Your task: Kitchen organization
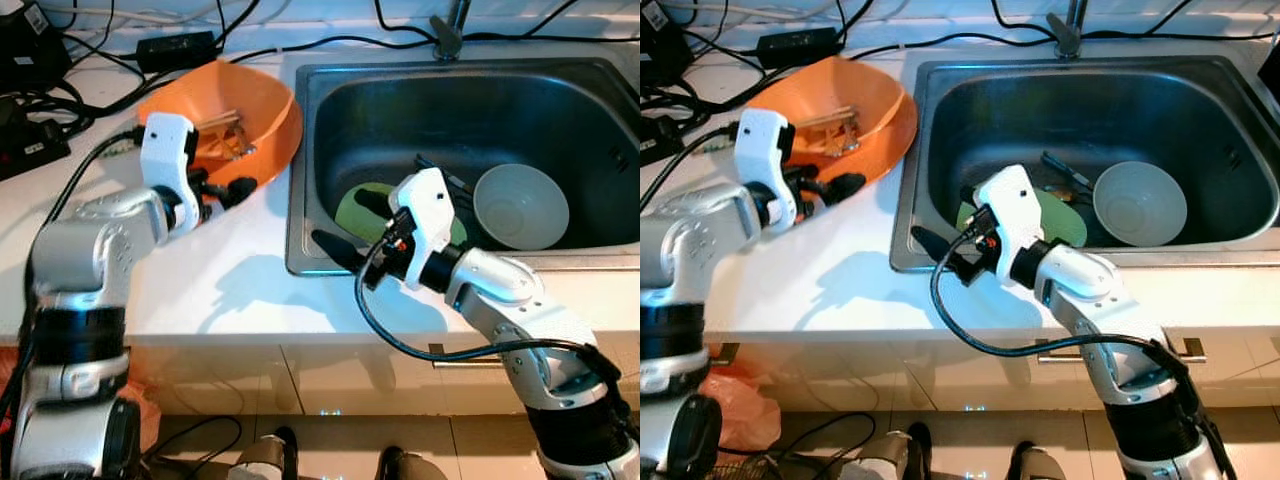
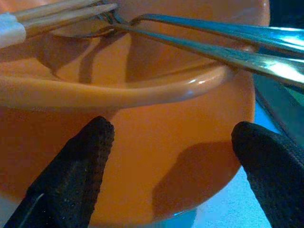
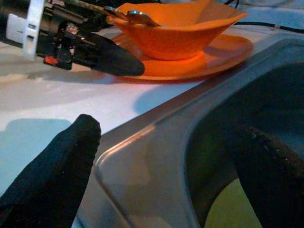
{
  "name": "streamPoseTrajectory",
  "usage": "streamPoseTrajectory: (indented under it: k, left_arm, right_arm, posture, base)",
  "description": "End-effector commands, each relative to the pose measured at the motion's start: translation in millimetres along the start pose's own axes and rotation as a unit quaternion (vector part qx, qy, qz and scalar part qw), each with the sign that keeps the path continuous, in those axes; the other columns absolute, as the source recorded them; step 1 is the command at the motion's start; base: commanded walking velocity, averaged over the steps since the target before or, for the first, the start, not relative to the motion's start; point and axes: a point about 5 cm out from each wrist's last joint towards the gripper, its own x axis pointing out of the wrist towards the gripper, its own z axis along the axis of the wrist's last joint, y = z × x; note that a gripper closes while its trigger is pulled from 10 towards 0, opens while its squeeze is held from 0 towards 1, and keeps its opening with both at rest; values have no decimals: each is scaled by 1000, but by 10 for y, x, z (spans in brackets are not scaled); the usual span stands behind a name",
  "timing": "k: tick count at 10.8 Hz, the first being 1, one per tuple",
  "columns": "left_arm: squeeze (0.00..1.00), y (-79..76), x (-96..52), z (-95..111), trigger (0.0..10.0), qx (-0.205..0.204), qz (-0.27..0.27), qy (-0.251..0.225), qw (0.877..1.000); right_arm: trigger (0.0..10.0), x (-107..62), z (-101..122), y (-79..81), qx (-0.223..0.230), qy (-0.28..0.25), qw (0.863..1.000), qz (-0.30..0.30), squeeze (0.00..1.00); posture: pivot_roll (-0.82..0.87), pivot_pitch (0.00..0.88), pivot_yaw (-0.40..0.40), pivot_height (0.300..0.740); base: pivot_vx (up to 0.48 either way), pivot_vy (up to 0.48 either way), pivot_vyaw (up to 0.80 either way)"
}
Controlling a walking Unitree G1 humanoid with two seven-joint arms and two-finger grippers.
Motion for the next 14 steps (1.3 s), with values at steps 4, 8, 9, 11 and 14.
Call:
streamPoseTrajectory:
  k: [4, 8, 9, 11, 14]
  left_arm:
    - [0, -117, -210, -224, 10000, -22, -10, 51, 998]
    - [0, -183, -442, -177, 10000, -23, -14, 47, 999]
    - [0, -250, -468, -159, 10000, -21, -28, 46, 998]
    - [0, -340, -517, -103, 10000, -13, -56, 43, 997]
    - [0, -256, -508, -60, 10000, 1, -22, 36, 999]
  right_arm:
    - [10000, 46, 15, -16, -8, -5, 1000, 13, 0]
    - [10000, 77, -17, -28, -7, -6, 1000, 21, 0]
    - [10000, 90, -18, -31, -8, -7, 1000, 23, 0]
    - [10000, 112, -18, -33, -9, -8, 1000, 25, 0]
    - [10000, 134, -26, -25, -10, -12, 1000, 25, 0]
  posture:
    - [111, 154, 44, 740]
    - [162, 146, 32, 740]
    - [166, 145, 30, 740]
    - [169, 142, 33, 740]
    - [170, 135, 44, 740]
  base:
    - [0, 0, 0]
    - [0, 0, 0]
    - [0, 0, 0]
    - [0, 0, 0]
    - [0, 0, 0]
